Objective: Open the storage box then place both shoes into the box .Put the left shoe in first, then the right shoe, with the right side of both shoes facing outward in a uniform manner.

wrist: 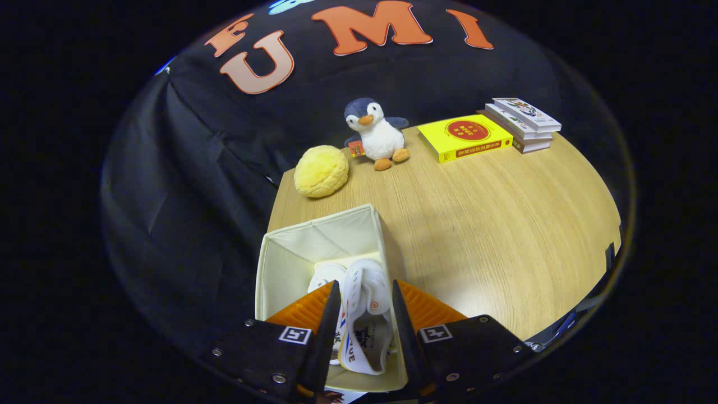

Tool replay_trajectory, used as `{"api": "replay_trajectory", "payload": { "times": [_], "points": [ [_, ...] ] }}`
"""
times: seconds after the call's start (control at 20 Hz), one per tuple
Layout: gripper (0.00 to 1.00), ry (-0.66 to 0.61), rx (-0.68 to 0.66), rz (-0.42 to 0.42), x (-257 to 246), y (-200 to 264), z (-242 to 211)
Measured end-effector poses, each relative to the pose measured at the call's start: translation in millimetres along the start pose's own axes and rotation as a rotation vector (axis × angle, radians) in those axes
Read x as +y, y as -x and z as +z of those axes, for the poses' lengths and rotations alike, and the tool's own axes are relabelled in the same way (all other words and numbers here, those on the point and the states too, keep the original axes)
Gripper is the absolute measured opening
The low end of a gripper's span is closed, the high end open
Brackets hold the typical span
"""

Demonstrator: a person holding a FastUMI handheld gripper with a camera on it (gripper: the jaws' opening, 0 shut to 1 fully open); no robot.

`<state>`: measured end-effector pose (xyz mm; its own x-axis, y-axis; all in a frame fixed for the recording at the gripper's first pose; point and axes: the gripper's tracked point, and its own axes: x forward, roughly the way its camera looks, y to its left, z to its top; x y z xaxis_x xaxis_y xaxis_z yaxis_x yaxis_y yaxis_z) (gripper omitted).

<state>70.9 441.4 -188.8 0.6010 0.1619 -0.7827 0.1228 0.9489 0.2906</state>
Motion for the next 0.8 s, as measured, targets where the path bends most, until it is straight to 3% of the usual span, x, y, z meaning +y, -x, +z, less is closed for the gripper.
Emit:
{"api": "replay_trajectory", "payload": {
  "times": [0.45, 0.65, 0.8],
  "points": [
    [0.85, 0.062, -0.243, 0.084, -59, 51, 69],
    [0.94, 0.13, -0.402, 0.099, -96, 76, 106],
    [0.95, 0.172, -0.5, 0.106, -118, 96, 123]
  ]
}}
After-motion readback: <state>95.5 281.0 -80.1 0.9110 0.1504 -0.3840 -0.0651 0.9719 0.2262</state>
